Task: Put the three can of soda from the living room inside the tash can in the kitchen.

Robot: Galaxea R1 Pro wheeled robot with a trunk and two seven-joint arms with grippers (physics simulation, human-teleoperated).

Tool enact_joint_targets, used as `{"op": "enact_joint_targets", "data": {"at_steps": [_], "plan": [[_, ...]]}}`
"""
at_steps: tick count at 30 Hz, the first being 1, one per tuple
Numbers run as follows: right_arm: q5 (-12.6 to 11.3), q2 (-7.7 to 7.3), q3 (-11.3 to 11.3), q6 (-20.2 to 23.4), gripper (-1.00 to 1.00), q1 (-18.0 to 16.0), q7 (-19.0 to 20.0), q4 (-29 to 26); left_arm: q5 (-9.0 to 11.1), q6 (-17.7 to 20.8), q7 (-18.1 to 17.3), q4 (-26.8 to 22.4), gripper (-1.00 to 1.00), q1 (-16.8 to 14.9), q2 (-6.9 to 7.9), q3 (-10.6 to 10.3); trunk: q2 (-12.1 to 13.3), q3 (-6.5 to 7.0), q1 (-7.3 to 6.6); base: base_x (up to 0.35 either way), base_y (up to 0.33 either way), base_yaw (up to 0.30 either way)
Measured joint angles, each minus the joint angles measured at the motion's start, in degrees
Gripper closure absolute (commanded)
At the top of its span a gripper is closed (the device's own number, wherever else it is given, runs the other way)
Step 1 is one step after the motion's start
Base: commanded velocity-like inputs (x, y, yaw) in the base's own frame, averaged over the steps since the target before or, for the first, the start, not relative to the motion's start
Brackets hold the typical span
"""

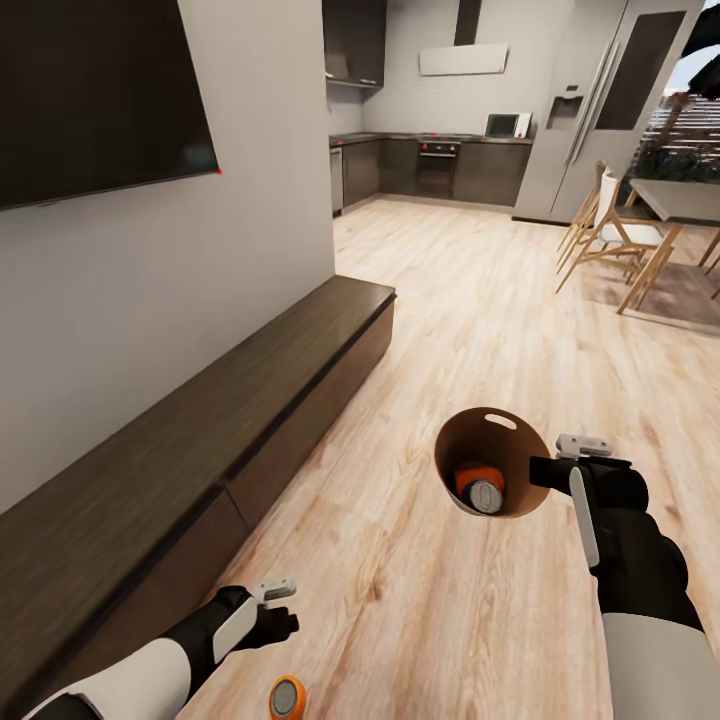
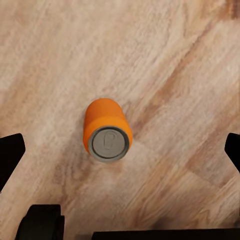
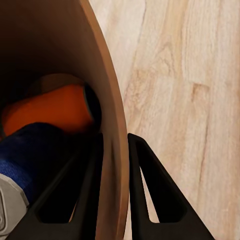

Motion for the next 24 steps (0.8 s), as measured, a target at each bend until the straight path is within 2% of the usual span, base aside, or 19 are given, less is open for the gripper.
{"op": "enact_joint_targets", "data": {"at_steps": [5, 24], "plan": [[-0.2, -0.07, 0.0, 0.0, 1.0, 0.0, 0.0, 0.0, 0.0, -0.2, 0.1, 0.0, -1.0, 0.0, 0.28, 0.0, -2.0, -0.9, 1.1, 0.0, 0.0, 0.0], [-0.1, -0.01, 0.0, 0.0, 1.0, 0.0, 0.1, 0.0, -0.1, -0.4, 0.7, 0.0, -1.0, 0.0, 0.01, -0.2, -2.0, -1.38, 1.1, 0.0, 0.0, 0.0]]}}
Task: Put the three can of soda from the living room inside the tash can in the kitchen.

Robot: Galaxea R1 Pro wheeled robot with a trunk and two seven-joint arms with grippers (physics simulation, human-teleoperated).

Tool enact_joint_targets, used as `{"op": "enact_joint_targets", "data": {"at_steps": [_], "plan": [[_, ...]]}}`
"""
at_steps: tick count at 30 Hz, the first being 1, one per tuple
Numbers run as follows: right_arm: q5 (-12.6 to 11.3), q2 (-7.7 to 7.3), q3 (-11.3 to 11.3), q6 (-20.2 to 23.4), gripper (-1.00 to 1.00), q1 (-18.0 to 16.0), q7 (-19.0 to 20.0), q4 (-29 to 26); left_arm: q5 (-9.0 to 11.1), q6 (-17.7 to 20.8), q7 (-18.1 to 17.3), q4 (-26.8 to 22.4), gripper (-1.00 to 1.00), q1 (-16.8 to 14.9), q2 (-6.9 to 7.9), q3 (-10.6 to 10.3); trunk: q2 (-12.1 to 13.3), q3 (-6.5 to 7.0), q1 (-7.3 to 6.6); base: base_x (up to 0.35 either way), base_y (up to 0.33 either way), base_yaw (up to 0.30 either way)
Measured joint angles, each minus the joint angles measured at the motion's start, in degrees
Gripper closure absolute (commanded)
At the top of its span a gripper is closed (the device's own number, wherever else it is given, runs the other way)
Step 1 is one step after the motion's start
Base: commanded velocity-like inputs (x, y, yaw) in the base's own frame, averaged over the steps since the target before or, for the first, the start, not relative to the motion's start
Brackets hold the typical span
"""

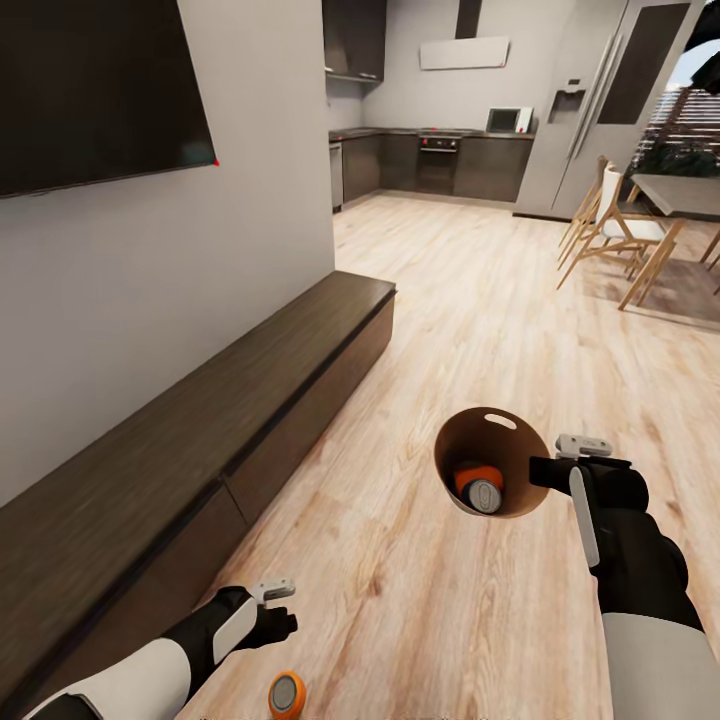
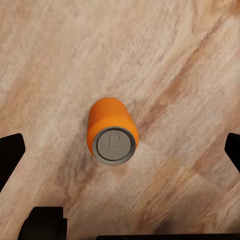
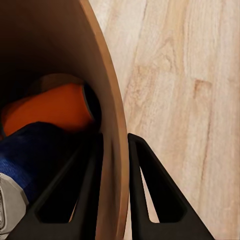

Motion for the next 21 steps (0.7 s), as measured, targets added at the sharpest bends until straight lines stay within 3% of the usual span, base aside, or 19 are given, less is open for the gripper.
{"op": "enact_joint_targets", "data": {"at_steps": [8, 21], "plan": [[-0.1, 0.06, 0.0, 0.0, 1.0, 0.0, 0.0, 0.0, 0.0, -0.3, 0.0, 0.0, -1.0, 0.0, -0.09, -0.1, 0.0, -0.32, 0.0, 0.0, 0.0, 0.002], [-0.1, 0.08, 0.0, 0.0, 1.0, 0.0, 0.0, 0.0, 0.0, -0.4, 0.0, 0.0, -1.0, 0.0, -0.1, -0.1, 0.0, 0.59, 0.0, 0.0, 0.0, 0.055]]}}
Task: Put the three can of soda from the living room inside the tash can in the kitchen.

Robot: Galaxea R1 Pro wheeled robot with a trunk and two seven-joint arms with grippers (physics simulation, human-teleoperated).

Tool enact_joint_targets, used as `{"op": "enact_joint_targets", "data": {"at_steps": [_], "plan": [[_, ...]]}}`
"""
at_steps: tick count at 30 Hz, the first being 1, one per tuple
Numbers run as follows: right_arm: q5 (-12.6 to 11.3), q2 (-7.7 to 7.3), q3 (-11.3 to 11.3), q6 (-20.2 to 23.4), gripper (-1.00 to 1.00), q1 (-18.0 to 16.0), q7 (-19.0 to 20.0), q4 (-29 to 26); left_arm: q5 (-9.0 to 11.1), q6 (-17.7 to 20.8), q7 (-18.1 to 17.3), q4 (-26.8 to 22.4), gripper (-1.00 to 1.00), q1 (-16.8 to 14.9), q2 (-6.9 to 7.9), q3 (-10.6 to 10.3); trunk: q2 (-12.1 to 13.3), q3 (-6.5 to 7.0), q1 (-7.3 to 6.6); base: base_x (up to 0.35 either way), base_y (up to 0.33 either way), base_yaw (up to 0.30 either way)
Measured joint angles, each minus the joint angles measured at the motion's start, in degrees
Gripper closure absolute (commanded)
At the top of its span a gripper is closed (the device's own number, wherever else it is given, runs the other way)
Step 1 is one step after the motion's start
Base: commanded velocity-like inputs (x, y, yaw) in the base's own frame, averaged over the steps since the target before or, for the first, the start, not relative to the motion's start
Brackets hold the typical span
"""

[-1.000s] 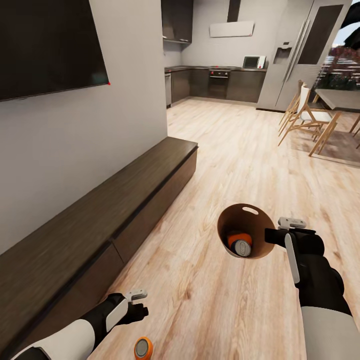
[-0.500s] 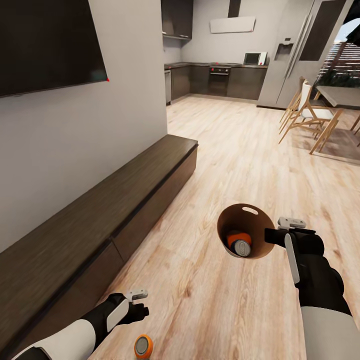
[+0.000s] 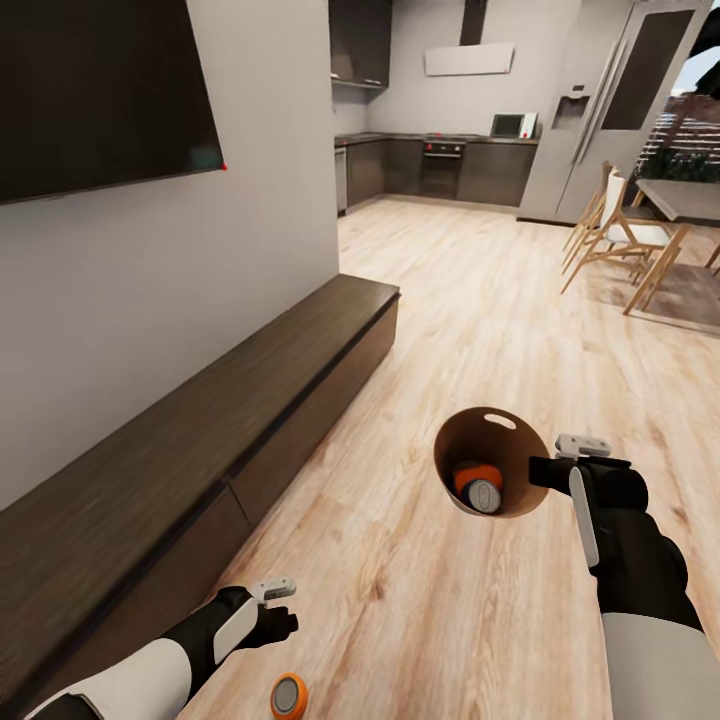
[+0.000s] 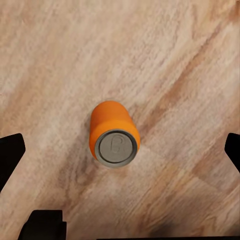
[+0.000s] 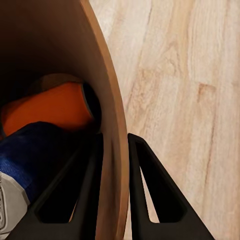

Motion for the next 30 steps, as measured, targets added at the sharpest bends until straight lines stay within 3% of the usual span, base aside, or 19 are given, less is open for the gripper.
{"op": "enact_joint_targets", "data": {"at_steps": [13, 24, 30], "plan": [[0.0, -0.01, 0.0, 0.0, 1.0, 0.0, 0.0, 0.0, 0.0, 0.0, 0.0, 0.0, -1.0, 0.0, -0.01, 0.0, 0.0, 0.05, 0.0, 0.0, 0.0, 0.011], [0.1, -0.01, 0.1, 0.0, 1.0, 0.0, 0.0, 0.1, 0.0, 0.0, 0.0, 0.0, -1.0, 0.0, -0.01, -0.1, 0.0, -0.86, 0.0, 0.0, 0.0, 0.0], [0.2, 0.0, 0.1, 0.0, 1.0, 0.0, 0.0, 0.1, 0.0, 0.0, 0.0, 0.0, -1.0, 0.0, -0.01, -0.1, -1.2, -1.93, 0.66, 0.0, 0.0, 0.0]]}}
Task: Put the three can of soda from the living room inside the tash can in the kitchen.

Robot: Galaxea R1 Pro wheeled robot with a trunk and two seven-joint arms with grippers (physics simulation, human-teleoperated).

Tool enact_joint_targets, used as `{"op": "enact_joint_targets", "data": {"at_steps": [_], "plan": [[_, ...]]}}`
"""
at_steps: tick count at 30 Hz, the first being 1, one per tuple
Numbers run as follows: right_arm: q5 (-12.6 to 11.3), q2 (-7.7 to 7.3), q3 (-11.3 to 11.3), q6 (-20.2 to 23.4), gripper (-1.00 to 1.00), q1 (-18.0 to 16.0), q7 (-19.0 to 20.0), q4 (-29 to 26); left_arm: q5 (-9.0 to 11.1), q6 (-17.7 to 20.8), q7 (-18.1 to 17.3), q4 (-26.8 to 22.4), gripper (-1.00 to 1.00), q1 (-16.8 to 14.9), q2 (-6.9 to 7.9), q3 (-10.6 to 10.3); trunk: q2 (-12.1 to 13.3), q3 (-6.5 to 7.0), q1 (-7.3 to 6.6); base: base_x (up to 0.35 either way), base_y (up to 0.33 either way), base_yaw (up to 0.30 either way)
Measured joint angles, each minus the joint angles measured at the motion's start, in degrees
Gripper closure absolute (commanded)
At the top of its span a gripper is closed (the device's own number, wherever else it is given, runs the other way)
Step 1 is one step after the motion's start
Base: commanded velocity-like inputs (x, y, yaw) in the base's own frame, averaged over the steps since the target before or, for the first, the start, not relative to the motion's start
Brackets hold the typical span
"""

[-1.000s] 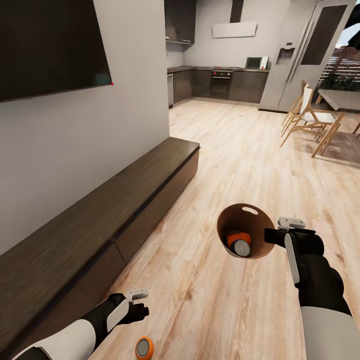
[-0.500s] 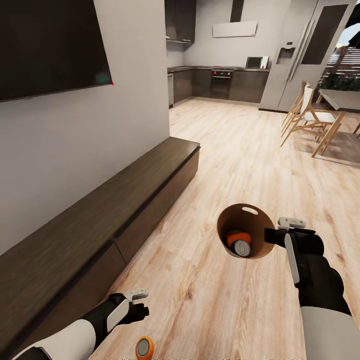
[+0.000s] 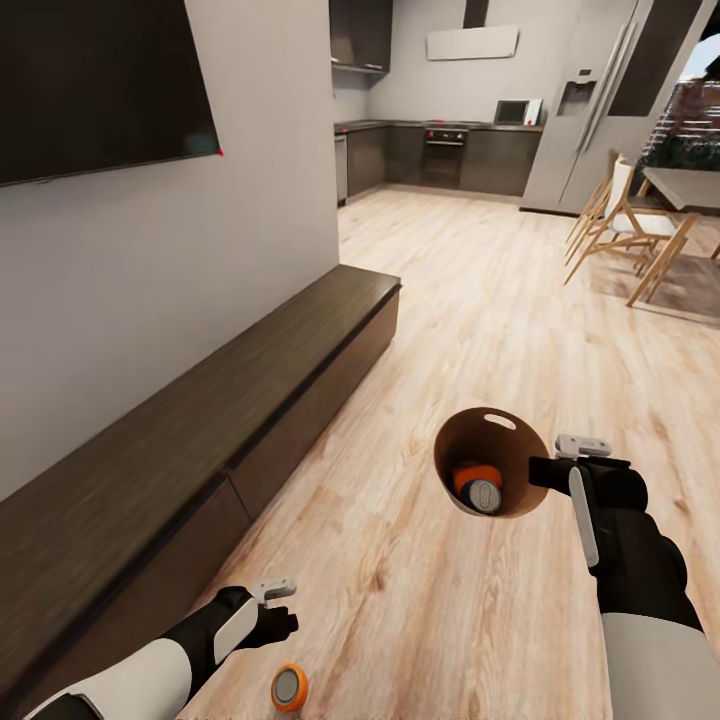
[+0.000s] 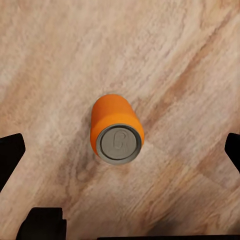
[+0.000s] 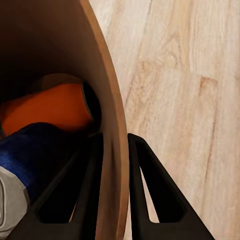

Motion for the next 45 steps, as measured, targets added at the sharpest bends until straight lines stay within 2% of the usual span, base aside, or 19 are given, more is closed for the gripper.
{"op": "enact_joint_targets", "data": {"at_steps": [2, 6, 17, 30, 34, 39, 45], "plan": [[0.0, 0.0, 0.0, 0.0, 1.0, 0.0, 0.0, 0.0, 0.0, 0.0, 0.0, 0.0, -1.0, 0.0, 0.0, 0.0, 0.0, -0.18, 0.0, 0.0, 0.0, 0.0], [-0.2, 0.09, 0.1, 0.0, 1.0, 0.0, 0.0, 0.0, 0.0, 0.0, 0.0, 0.0, -1.0, 0.0, 0.0, 0.0, -1.6, -1.25, 0.88, 0.0, 0.0, 0.0], [-0.1, 0.17, 0.1, 0.0, 1.0, 0.0, 0.0, 0.0, 0.0, 0.0, -0.1, -0.1, -1.0, 0.0, 0.0, 0.0, -1.6, -2.21, 0.88, 0.0, 0.0, 0.0], [0.6, 0.17, 0.1, 0.0, 1.0, 0.0, 0.0, -0.1, -0.1, -2.2, -0.4, -0.1, -1.0, 0.0, 0.07, 0.0, -1.6, -2.39, 0.88, 0.0, 0.064, 0.0], [-1.1, 0.18, 0.1, 0.0, 1.0, 0.0, 0.1, -0.1, -0.1, -2.4, -0.2, -0.1, -1.0, 0.0, 0.02, -0.1, -1.6, -2.4, 0.88, 0.0, 0.077, 0.0], [0.5, 0.17, 0.1, 0.0, 1.0, 0.0, 0.0, 0.0, -0.1, -2.5, 0.0, -0.1, -1.0, 0.0, 0.0, -0.1, -1.6, -2.4, 0.88, 0.0, 0.017, 0.0], [-0.5, 0.18, 0.1, 0.0, 1.0, 0.0, 0.0, -0.1, -0.2, -3.3, 0.1, -0.1, -1.0, 0.0, 0.0, -0.1, -1.6, -2.4, 0.88, 0.0, 0.003, 0.0]]}}
